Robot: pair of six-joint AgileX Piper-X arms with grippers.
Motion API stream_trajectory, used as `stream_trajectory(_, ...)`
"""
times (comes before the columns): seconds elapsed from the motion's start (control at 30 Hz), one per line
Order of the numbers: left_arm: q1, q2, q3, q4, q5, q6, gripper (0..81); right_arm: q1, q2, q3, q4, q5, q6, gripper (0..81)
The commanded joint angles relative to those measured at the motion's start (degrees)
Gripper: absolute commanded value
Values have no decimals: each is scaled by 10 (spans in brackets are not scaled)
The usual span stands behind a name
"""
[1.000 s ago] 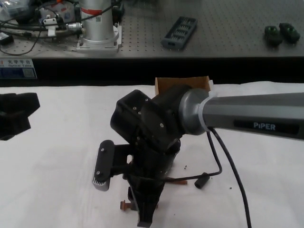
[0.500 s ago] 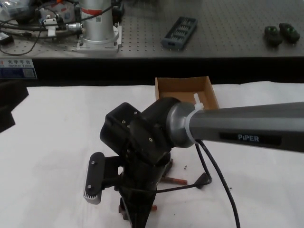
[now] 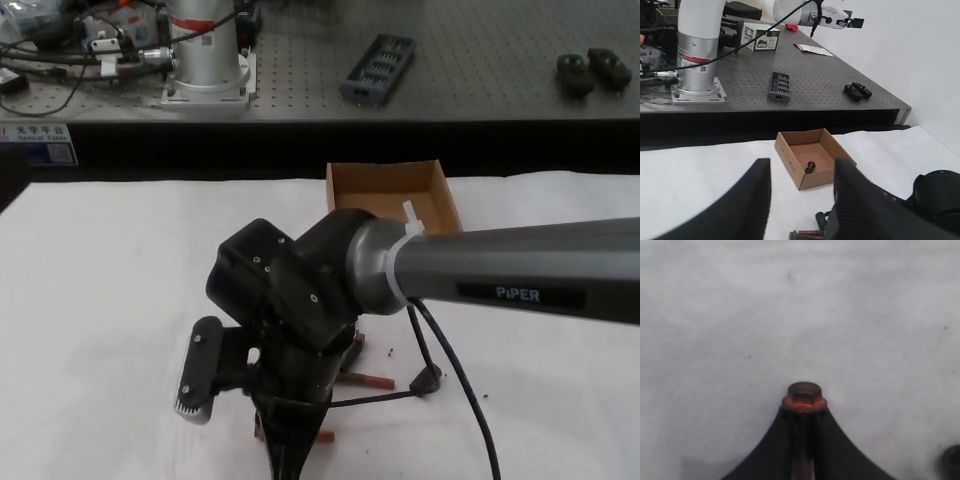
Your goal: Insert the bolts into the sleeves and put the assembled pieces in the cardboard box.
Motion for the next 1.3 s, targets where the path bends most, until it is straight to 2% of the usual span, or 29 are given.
stream_trajectory(0.0, 1, 12, -3, 12, 51, 1, 302, -14, -20, -4, -2, -6, 37, 43)
stream_trajectory(0.07, 1, 30, -3, 22, 69, 1, 302, -31, -46, -4, -14, -39, 71, 43)
stream_trajectory(0.17, 1, 56, -3, 24, 75, 1, 302, -60, -92, -2, -55, -46, 104, 43)
stream_trajectory(0.33, 1, 90, -3, -20, 76, 1, 302, -134, -173, 0, -84, -51, 121, 43)
stream_trajectory(0.4, -5, 110, -3, -37, 76, 0, 302, -166, -203, 11, -86, -75, 130, 43)
stream_trajectory(0.53, -58, 171, -3, -60, 71, 0, 302, -228, -262, 61, -96, -134, 168, 43)
stream_trajectory(0.6, -106, 211, -3, -85, 42, 0, 294, -249, -296, 93, -102, -149, 178, 43)
stream_trajectory(0.77, -236, 317, -22, -155, -16, 0, 251, -257, -401, 194, -148, -154, 196, 43)
stream_trajectory(0.87, -284, 387, -54, -164, -35, 5, 251, -257, -465, 262, -199, -156, 237, 43)
stream_trajectory(1.03, -302, 514, -144, -130, -26, 15, 251, -257, -541, 339, -220, -156, 257, 43)
stream_trajectory(1.27, -302, 642, -298, 57, -24, 130, 251, -271, -632, 399, -210, -138, 257, 43)
